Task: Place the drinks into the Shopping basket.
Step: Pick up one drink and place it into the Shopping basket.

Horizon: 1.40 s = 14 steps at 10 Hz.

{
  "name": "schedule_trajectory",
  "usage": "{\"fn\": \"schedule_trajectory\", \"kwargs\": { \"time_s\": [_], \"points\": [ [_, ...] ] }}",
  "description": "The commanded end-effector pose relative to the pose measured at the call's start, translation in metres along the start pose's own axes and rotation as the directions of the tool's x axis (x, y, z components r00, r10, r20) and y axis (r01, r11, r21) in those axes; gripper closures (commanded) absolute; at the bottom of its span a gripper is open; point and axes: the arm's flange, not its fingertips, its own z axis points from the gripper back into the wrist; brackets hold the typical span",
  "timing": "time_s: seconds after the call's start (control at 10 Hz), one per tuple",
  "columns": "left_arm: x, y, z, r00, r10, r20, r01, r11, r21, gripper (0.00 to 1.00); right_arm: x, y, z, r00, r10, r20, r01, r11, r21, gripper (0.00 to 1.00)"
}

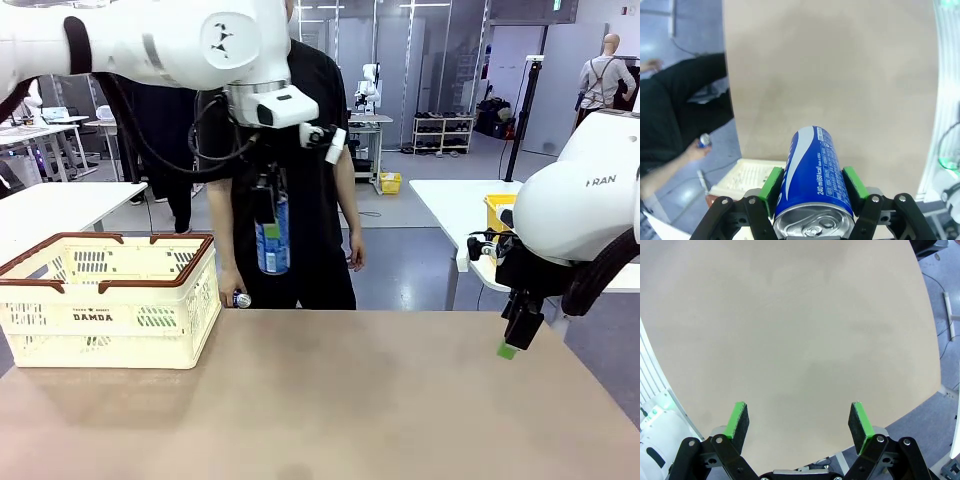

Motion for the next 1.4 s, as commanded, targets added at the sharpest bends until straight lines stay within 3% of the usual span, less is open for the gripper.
{"fn": "schedule_trajectory", "kwargs": {
  "time_s": [0.0,0.3,0.5,0.7,0.9,1.1,1.3],
  "points": [
    [-0.042,0.033,0.012,0.991,0.13,0.04,-0.131,0.991,0.025,0.4,-0.001,-0.001,0.001,1.0,0.0,-0.002,0.0,1.0,0.002,0.0],
    [-0.134,0.086,0.014,0.919,0.395,0.02,-0.395,0.915,0.085,0.4,-0.001,-0.001,0.001,1.0,0.0,-0.002,0.0,1.0,0.002,0.0],
    [-0.193,0.121,0.014,0.839,0.536,0.092,-0.544,0.831,0.116,0.4,-0.001,-0.001,0.001,1.0,0.0,-0.002,0.0,1.0,0.002,0.0],
    [-0.243,0.137,0.013,0.755,0.65,0.087,-0.656,0.742,0.141,0.4,-0.001,-0.001,0.001,1.0,0.0,-0.002,0.0,1.0,0.002,0.0],
    [-0.289,0.145,0.012,0.673,0.73,0.116,-0.739,0.663,0.117,0.4,-0.001,-0.001,0.001,1.0,0.0,-0.002,0.0,1.0,0.002,0.0],
    [-0.319,0.143,0.005,0.632,0.769,0.095,-0.774,0.622,0.12,0.4,-0.001,-0.001,0.001,1.0,0.0,-0.002,0.0,1.0,0.002,0.0],
    [-0.334,0.131,0.0,0.626,0.774,0.098,-0.78,0.619,0.092,0.4,-0.001,-0.001,0.001,1.0,0.0,-0.002,0.0,1.0,0.002,0.0]
  ]
}}
